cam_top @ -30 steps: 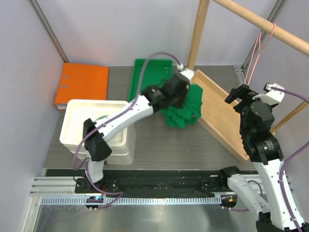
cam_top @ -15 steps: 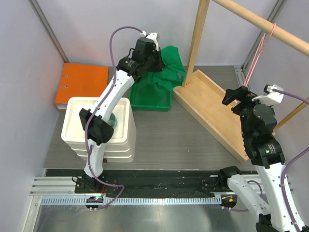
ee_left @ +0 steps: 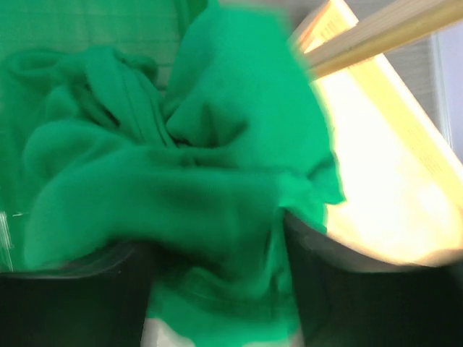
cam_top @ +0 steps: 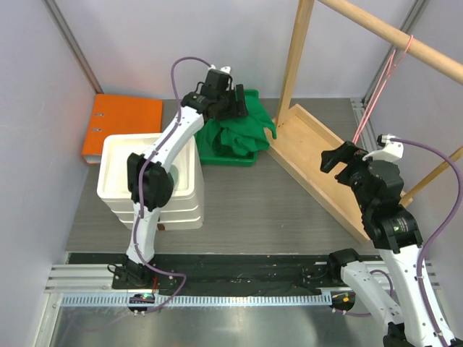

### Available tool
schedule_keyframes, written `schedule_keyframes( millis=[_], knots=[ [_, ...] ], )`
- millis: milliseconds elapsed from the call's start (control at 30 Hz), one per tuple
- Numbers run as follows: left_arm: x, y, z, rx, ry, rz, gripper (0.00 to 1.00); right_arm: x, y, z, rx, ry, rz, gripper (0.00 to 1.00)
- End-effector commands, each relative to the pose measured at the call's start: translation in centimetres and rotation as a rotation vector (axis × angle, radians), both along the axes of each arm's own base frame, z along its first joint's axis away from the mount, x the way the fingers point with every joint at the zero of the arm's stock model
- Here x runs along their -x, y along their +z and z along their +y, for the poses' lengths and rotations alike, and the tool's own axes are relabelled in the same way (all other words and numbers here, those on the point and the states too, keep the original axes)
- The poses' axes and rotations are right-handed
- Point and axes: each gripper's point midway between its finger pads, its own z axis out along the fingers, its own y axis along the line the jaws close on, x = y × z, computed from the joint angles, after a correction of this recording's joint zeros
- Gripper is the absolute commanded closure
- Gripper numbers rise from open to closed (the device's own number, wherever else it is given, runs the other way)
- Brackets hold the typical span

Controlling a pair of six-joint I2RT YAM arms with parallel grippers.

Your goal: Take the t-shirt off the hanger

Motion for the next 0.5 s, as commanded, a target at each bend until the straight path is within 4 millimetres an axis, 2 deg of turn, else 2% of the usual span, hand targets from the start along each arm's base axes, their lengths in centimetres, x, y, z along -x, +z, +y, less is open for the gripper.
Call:
schedule_keyframes(
  millis=[0,67,233,300,333,400,467],
  knots=[
    [1.0,9.3,1.6,0.060,0.058,-0.205,0.22,0.3,0.0,0.5,0.014,0.035,0.007,0.00],
    [1.5,10.2,2.0,0.050,0.065,-0.217,0.16,0.3,-0.1,0.5,0.017,0.039,0.010,0.00],
    [2.7,13.4,4.1,0.025,0.122,-0.282,0.14,0.1,-0.8,0.9,0.014,0.061,0.033,0.00],
    [3.1,14.4,4.4,0.033,0.124,-0.297,0.14,0.1,-1.3,1.3,0.010,0.080,0.049,0.01],
    [3.7,15.5,4.5,0.047,0.120,-0.314,0.14,0.0,-1.7,1.4,0.011,0.084,0.058,0.01],
    [4.4,15.9,4.5,0.055,0.108,-0.321,0.14,0.1,-2.7,1.9,0.008,0.109,0.082,0.01],
    [5.8,17.7,4.2,0.096,0.080,-0.348,0.15,0.1,-3.5,2.4,0.003,0.136,0.100,0.01]
  ],
)
